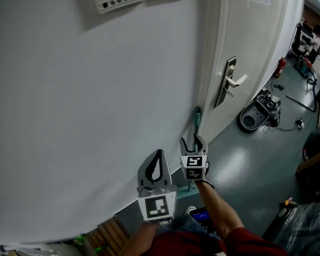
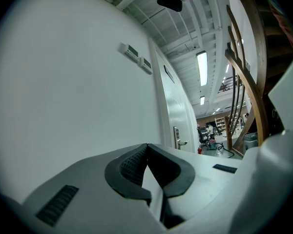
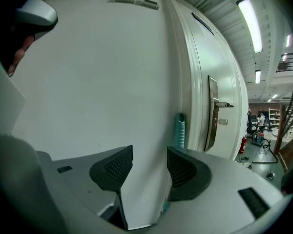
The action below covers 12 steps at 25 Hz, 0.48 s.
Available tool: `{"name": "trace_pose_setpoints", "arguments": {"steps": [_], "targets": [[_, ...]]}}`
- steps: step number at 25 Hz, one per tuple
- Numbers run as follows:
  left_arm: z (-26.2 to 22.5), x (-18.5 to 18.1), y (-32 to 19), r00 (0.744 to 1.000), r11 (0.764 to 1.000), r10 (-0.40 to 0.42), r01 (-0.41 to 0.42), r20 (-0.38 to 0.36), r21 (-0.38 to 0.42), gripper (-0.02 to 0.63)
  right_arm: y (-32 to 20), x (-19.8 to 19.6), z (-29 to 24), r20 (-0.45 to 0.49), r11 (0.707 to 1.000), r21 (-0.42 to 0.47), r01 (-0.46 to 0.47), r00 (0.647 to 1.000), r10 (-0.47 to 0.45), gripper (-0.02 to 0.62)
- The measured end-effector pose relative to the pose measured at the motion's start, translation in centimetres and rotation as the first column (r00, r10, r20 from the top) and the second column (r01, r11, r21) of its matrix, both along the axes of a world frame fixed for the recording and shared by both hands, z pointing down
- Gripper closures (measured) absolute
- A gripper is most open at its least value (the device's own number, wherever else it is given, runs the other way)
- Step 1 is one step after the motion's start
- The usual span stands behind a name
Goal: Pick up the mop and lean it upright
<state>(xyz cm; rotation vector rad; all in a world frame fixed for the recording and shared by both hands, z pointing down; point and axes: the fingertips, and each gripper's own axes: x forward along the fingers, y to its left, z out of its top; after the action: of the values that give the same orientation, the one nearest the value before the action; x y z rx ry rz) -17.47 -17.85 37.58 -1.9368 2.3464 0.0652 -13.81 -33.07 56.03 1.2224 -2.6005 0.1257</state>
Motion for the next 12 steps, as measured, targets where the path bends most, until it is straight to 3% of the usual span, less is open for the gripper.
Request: {"name": "trace_pose_setpoints", "arguments": {"steps": [12], "targets": [[0.4,0.4,-0.3,1.000,1.000,0.011,-0.011,-0.020,0.003,0.592,5.3,4.2,-5.5,0.118,0.996,0.090,-0.002,0.993,-0.009,0.383]]}}
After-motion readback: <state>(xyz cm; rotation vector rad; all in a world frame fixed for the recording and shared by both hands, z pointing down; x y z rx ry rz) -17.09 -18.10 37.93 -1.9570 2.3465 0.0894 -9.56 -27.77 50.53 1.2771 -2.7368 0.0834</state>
